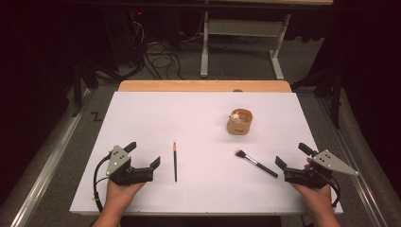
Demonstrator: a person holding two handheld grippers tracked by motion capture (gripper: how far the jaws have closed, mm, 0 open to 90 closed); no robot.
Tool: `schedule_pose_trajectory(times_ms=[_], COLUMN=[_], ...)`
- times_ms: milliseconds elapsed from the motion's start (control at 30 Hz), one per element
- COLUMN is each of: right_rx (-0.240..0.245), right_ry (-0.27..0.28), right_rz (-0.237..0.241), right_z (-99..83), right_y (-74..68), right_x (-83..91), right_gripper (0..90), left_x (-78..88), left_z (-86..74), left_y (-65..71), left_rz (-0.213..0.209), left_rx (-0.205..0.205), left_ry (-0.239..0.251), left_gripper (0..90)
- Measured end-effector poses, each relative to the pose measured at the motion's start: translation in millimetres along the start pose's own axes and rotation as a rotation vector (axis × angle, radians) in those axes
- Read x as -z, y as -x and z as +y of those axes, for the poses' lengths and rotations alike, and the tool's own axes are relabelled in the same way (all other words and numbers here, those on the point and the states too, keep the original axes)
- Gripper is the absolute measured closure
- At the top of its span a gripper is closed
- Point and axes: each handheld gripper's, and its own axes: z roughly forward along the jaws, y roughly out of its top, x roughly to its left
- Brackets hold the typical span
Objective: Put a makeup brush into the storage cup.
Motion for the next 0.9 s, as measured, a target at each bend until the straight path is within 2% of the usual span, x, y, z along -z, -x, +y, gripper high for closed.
schedule_pose_trajectory(times_ms=[300, 900], right_rx=[-0.001, 0.005], right_ry=[0.001, 0.0], right_rz=[0.001, 0.013], right_z=[-0.8, -1.0], right_y=[1.0, -0.8], right_x=[0.4, 0.1], right_gripper=[0.3, 0.3], left_x=[-0.4, -0.2], left_z=[0.3, 0.1], left_y=[0.8, 0.8], left_rz=[-0.001, -0.002], left_rx=[-0.012, -0.01], left_ry=[0.001, 0.005], left_gripper=[0.7, 0.7])
